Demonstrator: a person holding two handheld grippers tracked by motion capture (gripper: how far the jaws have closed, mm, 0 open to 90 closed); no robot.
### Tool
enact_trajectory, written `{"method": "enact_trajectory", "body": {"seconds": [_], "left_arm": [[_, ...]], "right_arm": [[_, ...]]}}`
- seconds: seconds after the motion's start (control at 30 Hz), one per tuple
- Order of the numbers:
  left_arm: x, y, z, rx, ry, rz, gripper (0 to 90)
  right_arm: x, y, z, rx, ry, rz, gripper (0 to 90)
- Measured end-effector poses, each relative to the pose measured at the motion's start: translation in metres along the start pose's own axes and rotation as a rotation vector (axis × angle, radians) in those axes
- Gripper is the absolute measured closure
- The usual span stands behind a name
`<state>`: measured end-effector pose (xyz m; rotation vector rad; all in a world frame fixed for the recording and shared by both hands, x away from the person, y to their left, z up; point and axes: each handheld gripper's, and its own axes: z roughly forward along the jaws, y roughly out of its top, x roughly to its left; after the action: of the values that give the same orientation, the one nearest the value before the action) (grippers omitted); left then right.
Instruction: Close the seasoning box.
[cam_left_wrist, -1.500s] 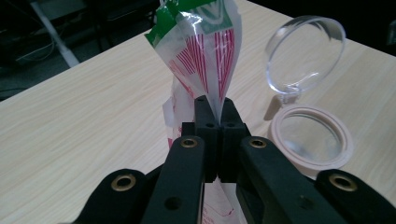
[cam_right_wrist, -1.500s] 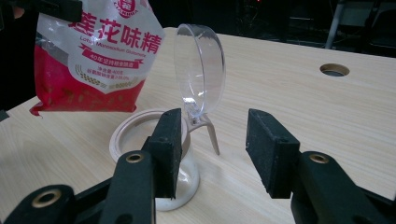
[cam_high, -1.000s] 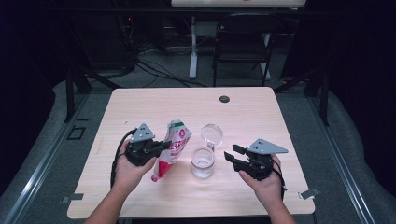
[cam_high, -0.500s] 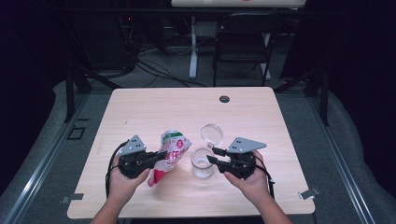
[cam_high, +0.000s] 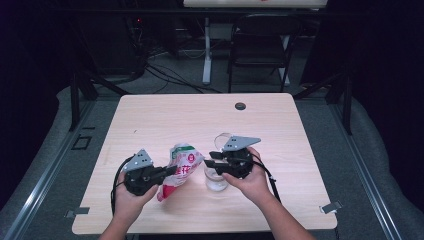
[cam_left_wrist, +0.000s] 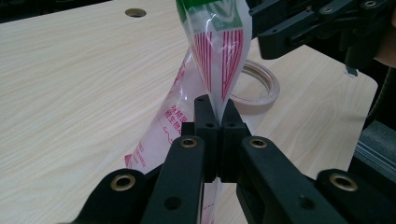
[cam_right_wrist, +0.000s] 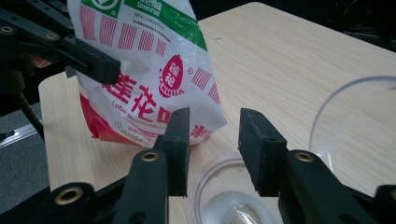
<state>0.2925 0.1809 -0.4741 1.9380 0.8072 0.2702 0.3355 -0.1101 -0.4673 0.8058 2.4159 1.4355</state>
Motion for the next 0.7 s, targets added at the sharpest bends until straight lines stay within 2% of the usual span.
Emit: {"method": "enact_trajectory", "body": {"seconds": [0.17,0.2,0.43,0.57,0.7], "left_arm": [[0.001,-0.002,-0.001,-0.001,-0.002,-0.004,89.7],[0.001,-0.002,-0.002,0.001,-0.003,-0.004,89.7],[0.003,-0.003,-0.003,-0.003,-0.004,-0.008,89.6],[0.004,-0.004,-0.003,0.000,-0.001,-0.010,89.6],[0.006,-0.005,-0.003,0.005,0.004,-0.011,89.6]], "right_arm": [[0.001,0.003,0.014,0.013,0.015,-0.004,58.7],[0.002,0.004,0.019,0.015,0.024,-0.007,55.6],[0.007,0.007,0.028,0.016,0.051,-0.035,53.6],[0.008,0.008,0.033,0.020,0.066,-0.035,54.1],[0.010,0.009,0.035,0.014,0.097,-0.027,58.1]]}}
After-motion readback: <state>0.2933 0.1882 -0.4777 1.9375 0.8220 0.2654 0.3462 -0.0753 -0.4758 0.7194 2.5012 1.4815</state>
